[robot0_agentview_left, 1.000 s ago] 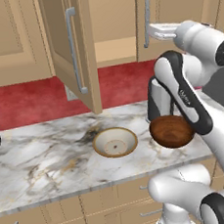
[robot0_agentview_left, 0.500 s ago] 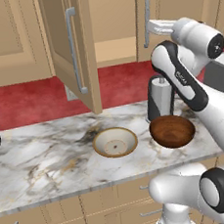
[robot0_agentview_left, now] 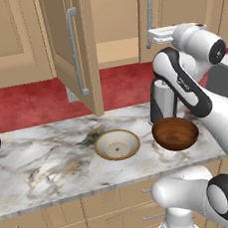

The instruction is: Open the cabinet. Pick the bowls from the counter and place them in the cabinet. Then close the cabinet.

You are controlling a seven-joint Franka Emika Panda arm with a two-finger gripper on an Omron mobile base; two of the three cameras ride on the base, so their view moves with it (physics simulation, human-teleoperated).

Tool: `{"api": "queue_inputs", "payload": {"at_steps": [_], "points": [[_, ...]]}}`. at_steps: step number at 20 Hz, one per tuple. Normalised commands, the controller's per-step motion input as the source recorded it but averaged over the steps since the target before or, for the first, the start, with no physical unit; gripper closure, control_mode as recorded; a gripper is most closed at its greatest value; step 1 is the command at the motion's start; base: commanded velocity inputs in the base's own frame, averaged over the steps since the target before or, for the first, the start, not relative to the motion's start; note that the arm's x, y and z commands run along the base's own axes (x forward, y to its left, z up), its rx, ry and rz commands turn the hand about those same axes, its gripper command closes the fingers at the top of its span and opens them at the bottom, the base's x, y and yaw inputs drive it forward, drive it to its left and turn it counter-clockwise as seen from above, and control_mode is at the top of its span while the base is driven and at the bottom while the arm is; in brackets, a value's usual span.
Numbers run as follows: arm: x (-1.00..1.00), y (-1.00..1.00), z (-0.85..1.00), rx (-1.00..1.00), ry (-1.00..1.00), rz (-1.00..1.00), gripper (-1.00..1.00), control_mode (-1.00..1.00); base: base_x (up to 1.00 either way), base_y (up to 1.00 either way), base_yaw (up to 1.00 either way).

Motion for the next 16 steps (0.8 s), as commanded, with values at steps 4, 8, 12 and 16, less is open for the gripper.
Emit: {"api": "queue_inputs", "payload": {"at_steps": [4, 8, 12, 16], "points": [[0.03, 0.05, 0.0, -0.01, 0.0, 0.0, -1.0, -1.0, 0.0, 0.0, 0.0], [0.15, 0.03, 0.0, 0.0, 0.0, 0.0, -1.0, -1.0, 0.0, 0.0, 0.0], [0.24, 0.06, 0.0, 0.0, 0.0, 0.0, -1.0, -1.0, 0.0, 0.0, 0.0], [0.33, 0.15, 0.0, 0.0, 0.0, 0.0, -1.0, -1.0, 0.0, 0.0, 0.0]]}}
